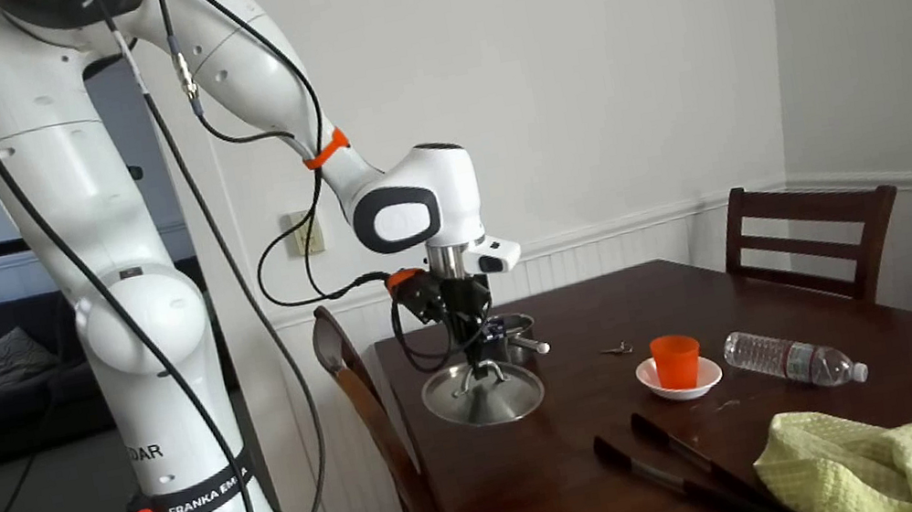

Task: Remove the lid from the pot and put it on the table

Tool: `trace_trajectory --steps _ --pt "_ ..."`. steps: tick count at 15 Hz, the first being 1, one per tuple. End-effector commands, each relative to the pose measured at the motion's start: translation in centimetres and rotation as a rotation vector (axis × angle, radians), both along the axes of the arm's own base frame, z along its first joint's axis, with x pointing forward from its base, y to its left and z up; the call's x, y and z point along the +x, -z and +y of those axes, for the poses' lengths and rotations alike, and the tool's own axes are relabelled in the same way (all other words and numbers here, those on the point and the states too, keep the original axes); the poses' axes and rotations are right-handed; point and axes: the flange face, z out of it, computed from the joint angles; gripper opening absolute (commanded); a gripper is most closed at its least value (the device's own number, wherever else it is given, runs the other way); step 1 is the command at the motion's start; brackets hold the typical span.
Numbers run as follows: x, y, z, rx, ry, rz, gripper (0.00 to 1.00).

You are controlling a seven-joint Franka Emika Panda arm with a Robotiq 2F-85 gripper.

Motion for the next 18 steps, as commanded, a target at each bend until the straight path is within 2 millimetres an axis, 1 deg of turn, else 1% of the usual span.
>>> trace_trajectory --steps 1,2,4,6,13,18 --pt "2.5 0.6 1.2 -0.004 0.044 -0.127 0.04" --pt "3.7 0.9 1.9 0.013 0.035 -0.129 0.04" --pt "5.3 2.3 3.3 0.052 0.015 -0.086 0.04" --pt "6.7 3.5 4.0 0.059 0.005 -0.062 0.04" --pt "12.0 6.8 4.5 0.014 -0.036 -0.005 0.04" --pt "14.4 8.7 5.8 0.007 -0.078 0.056 0.04"
